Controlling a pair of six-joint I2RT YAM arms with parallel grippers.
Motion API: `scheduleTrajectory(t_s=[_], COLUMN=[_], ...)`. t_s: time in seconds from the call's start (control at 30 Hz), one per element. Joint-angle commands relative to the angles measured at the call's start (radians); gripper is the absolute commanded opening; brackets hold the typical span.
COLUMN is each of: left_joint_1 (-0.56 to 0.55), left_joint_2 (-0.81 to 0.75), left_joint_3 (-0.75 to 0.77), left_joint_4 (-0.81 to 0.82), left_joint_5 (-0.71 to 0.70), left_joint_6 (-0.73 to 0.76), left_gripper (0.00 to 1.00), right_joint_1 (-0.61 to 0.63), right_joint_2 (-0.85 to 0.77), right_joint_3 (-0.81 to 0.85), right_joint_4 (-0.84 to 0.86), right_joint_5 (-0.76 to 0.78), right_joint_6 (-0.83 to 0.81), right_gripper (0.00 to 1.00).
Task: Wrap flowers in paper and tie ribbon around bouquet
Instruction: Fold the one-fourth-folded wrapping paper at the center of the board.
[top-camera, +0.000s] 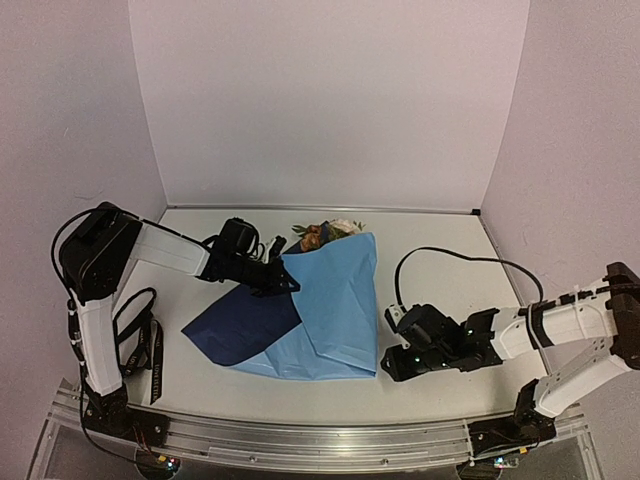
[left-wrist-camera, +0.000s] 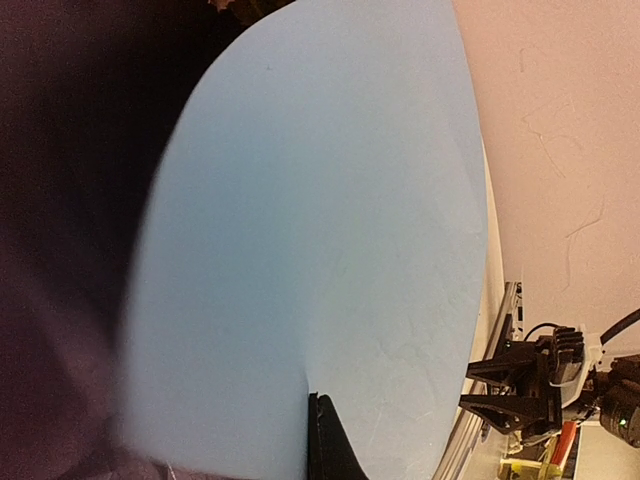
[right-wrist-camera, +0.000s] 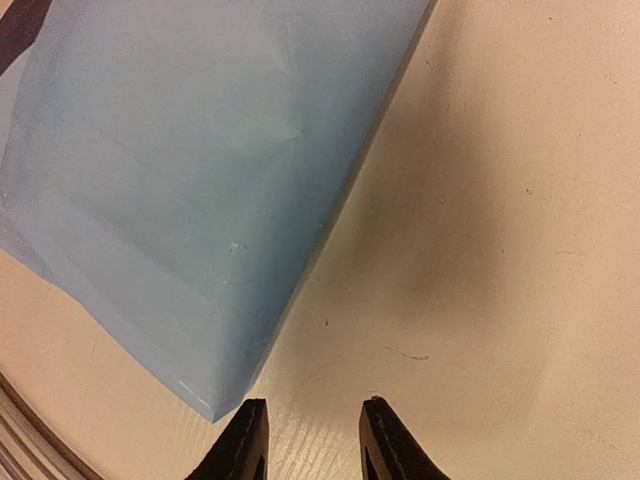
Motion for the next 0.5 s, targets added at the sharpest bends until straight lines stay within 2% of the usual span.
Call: scheduleTrajectory(t_s=[0.0, 0.47], left_joint_1=[0.005, 0.005], left_joint_2=[-0.052, -0.071], left_joint_3=[-0.006, -0.014], left_joint_4=[-0.016, -0.048], left_joint_5=[-0.017, -0.046], left_joint_6=[0.022, 0.040], left_gripper=[0.00, 0.00], right_joint_1=[0.021, 0.029], right_joint_2=[0.003, 0.128], right_joint_3=[0.040, 0.084], right_joint_4=[0.031, 0.040], right_joint_5=[0.042, 0.011], right_joint_6=[0.002, 0.025], right_gripper=[0.34, 0.35])
